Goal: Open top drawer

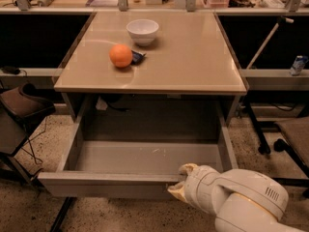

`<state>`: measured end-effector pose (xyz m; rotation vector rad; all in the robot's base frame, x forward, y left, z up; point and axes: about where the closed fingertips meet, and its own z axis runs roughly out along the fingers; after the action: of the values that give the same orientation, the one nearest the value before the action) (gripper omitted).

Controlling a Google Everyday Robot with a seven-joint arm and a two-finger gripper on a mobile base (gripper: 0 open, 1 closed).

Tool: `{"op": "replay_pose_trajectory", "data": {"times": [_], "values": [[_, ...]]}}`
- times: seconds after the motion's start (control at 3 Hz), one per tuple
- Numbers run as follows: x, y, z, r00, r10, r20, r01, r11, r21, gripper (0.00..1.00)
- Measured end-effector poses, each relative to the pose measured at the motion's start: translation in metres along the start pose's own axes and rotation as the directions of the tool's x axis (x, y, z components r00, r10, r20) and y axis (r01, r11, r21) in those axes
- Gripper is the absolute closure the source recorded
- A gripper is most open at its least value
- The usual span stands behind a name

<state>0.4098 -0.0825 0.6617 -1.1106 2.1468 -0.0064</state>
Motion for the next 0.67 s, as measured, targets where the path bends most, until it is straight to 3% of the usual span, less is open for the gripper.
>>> {"op": "replay_pose_trajectory", "data": {"times": [0.67], "values": [[0.0, 0.0, 0.0, 1.0, 0.0, 0.0, 0.0, 1.0, 0.0, 0.12]]}}
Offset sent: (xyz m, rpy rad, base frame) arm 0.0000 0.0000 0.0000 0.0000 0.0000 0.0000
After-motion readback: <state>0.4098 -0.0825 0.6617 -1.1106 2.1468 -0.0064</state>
